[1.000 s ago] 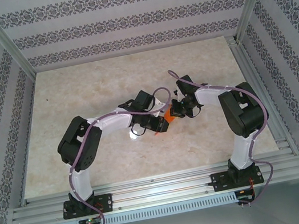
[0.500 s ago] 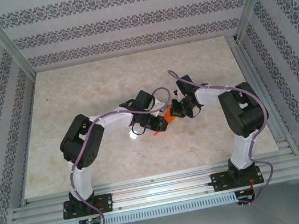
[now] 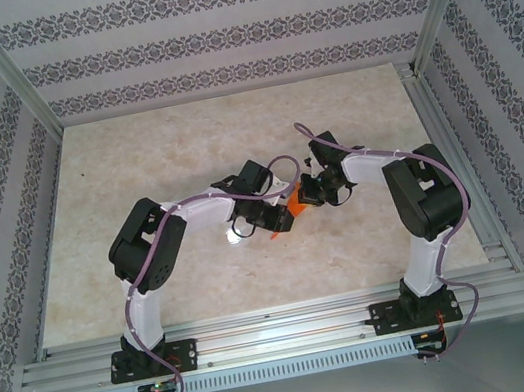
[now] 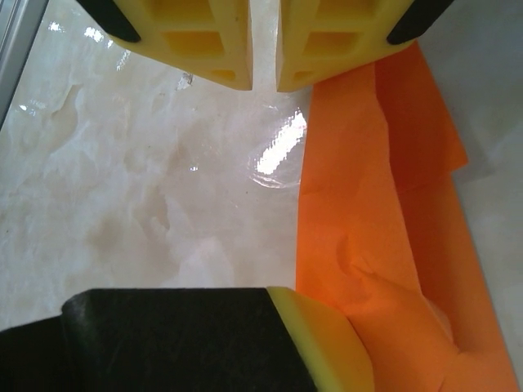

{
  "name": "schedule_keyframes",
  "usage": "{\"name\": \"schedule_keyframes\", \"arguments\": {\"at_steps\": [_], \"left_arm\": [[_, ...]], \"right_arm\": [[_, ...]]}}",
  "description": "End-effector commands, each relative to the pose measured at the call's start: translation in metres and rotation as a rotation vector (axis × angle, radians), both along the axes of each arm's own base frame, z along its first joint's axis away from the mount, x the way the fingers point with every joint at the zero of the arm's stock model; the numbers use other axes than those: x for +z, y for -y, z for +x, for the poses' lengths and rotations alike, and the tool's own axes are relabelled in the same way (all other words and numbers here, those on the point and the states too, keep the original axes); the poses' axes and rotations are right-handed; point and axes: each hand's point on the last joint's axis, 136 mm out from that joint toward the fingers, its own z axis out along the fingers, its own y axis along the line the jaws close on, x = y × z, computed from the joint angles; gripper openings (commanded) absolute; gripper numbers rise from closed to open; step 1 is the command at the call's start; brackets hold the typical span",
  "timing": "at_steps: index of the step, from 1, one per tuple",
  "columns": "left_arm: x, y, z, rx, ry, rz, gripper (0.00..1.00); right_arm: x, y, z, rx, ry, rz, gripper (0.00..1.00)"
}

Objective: Fold a paper plane with a square sheet of paper (fold left side to right side)
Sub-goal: Fold the wing for the fifth time at the center of the table.

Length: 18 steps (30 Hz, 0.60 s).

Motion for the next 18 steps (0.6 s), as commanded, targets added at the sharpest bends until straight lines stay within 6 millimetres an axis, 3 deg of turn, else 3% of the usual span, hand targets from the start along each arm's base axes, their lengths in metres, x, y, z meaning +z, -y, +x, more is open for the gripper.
{"name": "schedule_keyframes", "arguments": {"at_steps": [1, 11, 14, 18], "left_arm": [[-0.013, -0.005, 0.007, 0.013, 0.017, 0.016, 0.17], [-0.031, -0.008, 0.000, 0.022, -0.016, 0.020, 0.16], [-0.038, -0.010, -0.002, 0.025, -0.030, 0.022, 0.16], [-0.043, -0.011, -0.006, 0.030, -0.042, 0.018, 0.16]], "right_arm": [[-0.028, 0.015, -0.019, 0.013, -0.074, -0.102, 0.00], [-0.018, 0.014, -0.015, 0.013, -0.042, -0.090, 0.00], [-0.002, 0.011, -0.008, 0.015, -0.001, -0.064, 0.00], [0.038, 0.018, 0.005, -0.010, 0.085, -0.038, 0.00]]}}
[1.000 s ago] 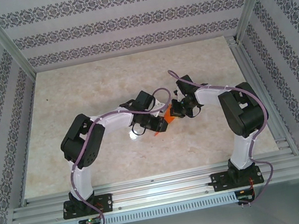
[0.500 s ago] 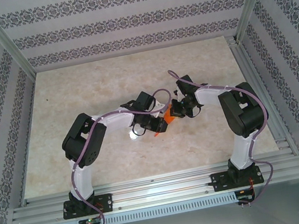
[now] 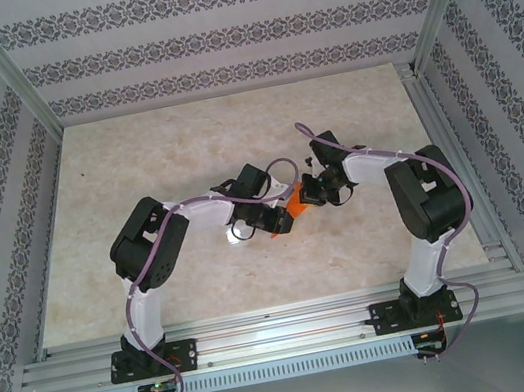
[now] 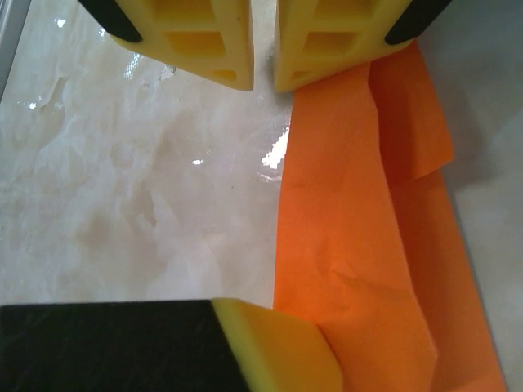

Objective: Fold a paper plane with a square sheet of paper (fold left side to right side)
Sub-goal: Fold the wing for the fifth time at the center of the table.

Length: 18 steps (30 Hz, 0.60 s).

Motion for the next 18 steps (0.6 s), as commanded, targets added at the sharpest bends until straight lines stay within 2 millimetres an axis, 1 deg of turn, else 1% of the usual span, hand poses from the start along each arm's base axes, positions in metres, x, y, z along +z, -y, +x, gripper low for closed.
{"name": "schedule_keyframes", "arguments": {"at_steps": [1, 3, 4, 7, 10, 13, 18], "left_arm": [[-0.033, -0.013, -0.007, 0.027, -0.049, 0.055, 0.16], [-0.034, -0.014, -0.008, 0.029, -0.051, 0.053, 0.16], [-0.033, -0.013, -0.008, 0.029, -0.050, 0.049, 0.16], [-0.032, -0.013, -0.009, 0.030, -0.049, 0.045, 0.16], [-0.031, -0.013, -0.009, 0.029, -0.047, 0.045, 0.15], [-0.031, -0.014, -0.008, 0.028, -0.044, 0.049, 0.15], [-0.032, -0.014, -0.009, 0.028, -0.044, 0.050, 0.15]], "right_arm": [[0.039, 0.017, 0.009, -0.021, 0.094, -0.025, 0.00], [0.054, 0.020, 0.007, -0.018, 0.115, -0.028, 0.00], [0.058, 0.020, 0.006, -0.016, 0.118, -0.025, 0.00], [0.059, 0.006, -0.004, 0.000, 0.103, 0.017, 0.00], [0.050, -0.011, -0.012, 0.022, 0.070, 0.059, 0.00], [0.038, -0.021, -0.021, 0.051, 0.037, 0.060, 0.00], [0.024, -0.025, -0.027, 0.063, 0.004, 0.066, 0.00]]}}
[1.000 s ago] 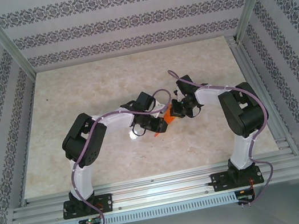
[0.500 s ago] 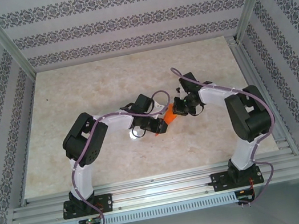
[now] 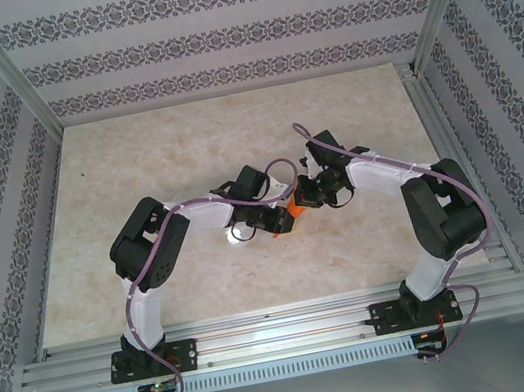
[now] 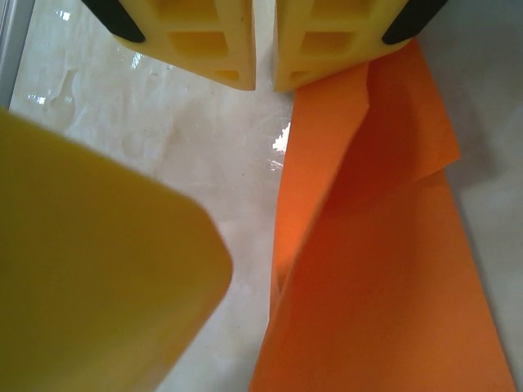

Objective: Fold a paper plane with a square sheet of paper (fold left side to right side)
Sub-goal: Fold the wing for the fifth time at the center of the table.

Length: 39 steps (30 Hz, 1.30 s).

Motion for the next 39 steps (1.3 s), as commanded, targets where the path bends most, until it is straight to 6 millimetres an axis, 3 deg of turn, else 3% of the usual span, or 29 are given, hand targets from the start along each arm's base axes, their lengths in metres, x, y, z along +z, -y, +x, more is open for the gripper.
{"name": "schedule_keyframes", "arguments": {"at_steps": [1, 7, 15, 23, 39], "left_arm": [[-0.033, -0.019, -0.009, 0.027, -0.055, 0.092, 0.15], [-0.033, -0.020, -0.009, 0.026, -0.052, 0.102, 0.15], [-0.034, -0.023, -0.010, 0.025, -0.052, 0.114, 0.14], [-0.036, -0.026, -0.013, 0.024, -0.052, 0.121, 0.14], [-0.039, -0.029, -0.014, 0.027, -0.055, 0.132, 0.13]], "right_arm": [[-0.012, -0.005, -0.002, 0.004, -0.029, 0.020, 0.00], [-0.030, -0.012, -0.001, 0.037, -0.058, 0.022, 0.00], [-0.051, -0.003, 0.008, 0.064, -0.059, -0.032, 0.00], [-0.053, 0.030, 0.025, 0.074, -0.025, -0.086, 0.00], [-0.044, 0.083, 0.084, -0.063, 0.026, -0.113, 0.00]]}}
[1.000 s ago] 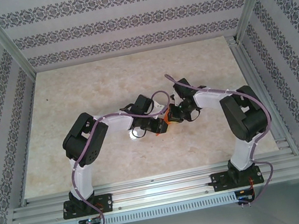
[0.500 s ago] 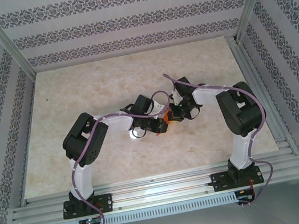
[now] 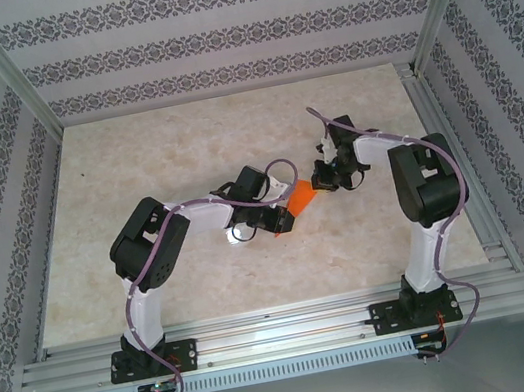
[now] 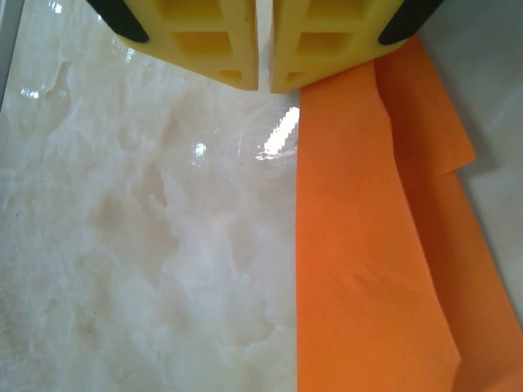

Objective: Fold a paper plane with a square sheet of paper (fold left side to right side)
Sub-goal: Fold the wing for the fifth time at the center of the table.

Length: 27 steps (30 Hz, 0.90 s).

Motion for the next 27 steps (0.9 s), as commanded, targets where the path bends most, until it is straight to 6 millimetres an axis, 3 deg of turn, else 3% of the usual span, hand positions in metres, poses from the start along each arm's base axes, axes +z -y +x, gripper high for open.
{"name": "schedule_keyframes", "arguments": {"at_steps": [1, 10, 14, 17, 23, 27], "left_arm": [[-0.037, -0.029, -0.017, 0.023, -0.077, 0.138, 0.14], [-0.034, -0.029, -0.016, 0.024, -0.069, 0.127, 0.13], [-0.032, -0.027, -0.016, 0.020, -0.068, 0.119, 0.14], [-0.030, -0.026, -0.014, 0.021, -0.064, 0.115, 0.14], [-0.030, -0.025, -0.015, 0.018, -0.066, 0.115, 0.13], [-0.029, -0.026, -0.014, 0.017, -0.067, 0.116, 0.14]], "right_arm": [[-0.002, 0.023, 0.025, -0.058, 0.038, -0.085, 0.00], [0.028, 0.054, 0.037, -0.134, 0.103, -0.125, 0.00], [0.072, 0.036, 0.031, -0.102, 0.196, -0.075, 0.00], [0.085, 0.004, 0.011, -0.056, 0.186, 0.009, 0.00], [0.055, -0.066, -0.032, -0.010, 0.104, 0.151, 0.00], [0.025, -0.083, -0.045, 0.024, 0.043, 0.131, 0.00]]}}
